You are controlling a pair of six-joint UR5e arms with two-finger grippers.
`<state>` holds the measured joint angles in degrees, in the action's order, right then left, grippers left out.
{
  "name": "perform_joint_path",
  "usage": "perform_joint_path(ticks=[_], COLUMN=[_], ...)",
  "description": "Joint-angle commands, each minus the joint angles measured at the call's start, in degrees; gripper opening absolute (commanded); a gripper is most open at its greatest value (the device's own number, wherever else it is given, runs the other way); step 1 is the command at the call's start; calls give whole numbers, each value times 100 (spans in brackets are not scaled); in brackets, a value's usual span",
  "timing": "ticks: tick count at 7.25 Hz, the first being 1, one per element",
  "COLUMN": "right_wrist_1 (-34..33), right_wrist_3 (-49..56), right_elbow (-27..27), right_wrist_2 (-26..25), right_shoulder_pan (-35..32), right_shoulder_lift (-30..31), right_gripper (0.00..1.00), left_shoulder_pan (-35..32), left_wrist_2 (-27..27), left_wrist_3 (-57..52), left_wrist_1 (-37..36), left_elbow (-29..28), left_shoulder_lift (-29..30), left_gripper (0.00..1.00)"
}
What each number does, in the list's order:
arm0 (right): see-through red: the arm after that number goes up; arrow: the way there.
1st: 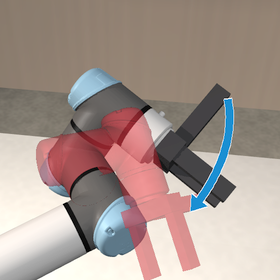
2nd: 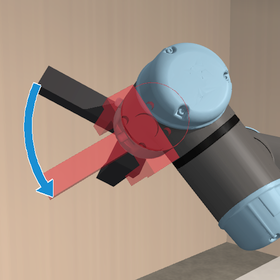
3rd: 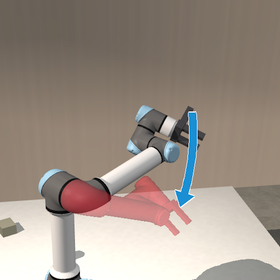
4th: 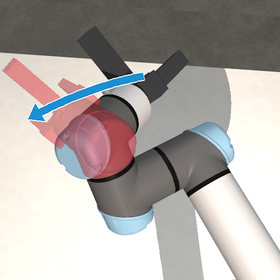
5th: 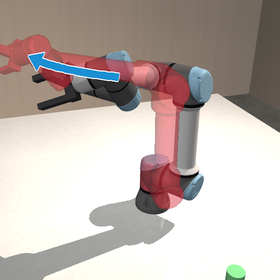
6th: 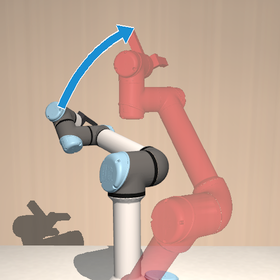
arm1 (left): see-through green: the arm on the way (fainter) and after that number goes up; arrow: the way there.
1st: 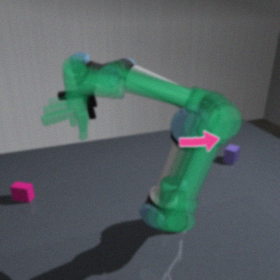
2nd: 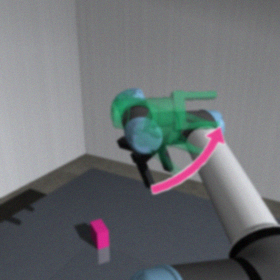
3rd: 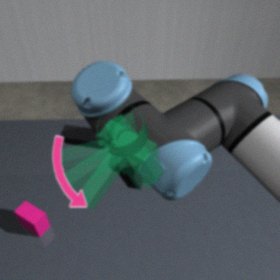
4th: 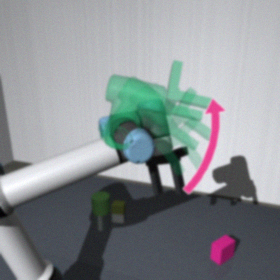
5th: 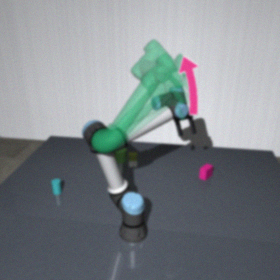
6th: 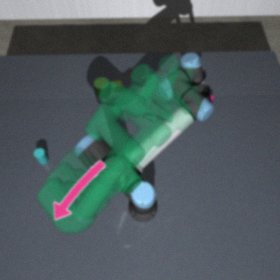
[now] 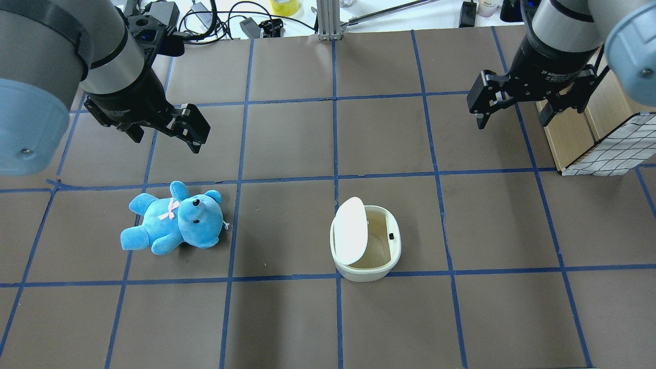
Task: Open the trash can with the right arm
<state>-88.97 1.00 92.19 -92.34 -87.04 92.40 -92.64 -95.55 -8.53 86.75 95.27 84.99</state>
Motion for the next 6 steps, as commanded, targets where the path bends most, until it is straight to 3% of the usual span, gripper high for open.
perform_joint_path(ticks=[1, 6], right_wrist_1=[-6, 20], right_wrist_3=[-4, -153], right_elbow=[-8, 18], right_wrist_2=[276, 313], right_shoulder_pan=[-15, -15], right_shoulder_lift=[6, 6], right_gripper=[100, 100], left_shoulder_pan=[0, 0], left_wrist_2=[2, 2], left_wrist_3=[0, 0], left_wrist_1=[0, 0], left_elbow=[0, 0], left_shoulder_lift=[0, 0], left_gripper=[100, 100])
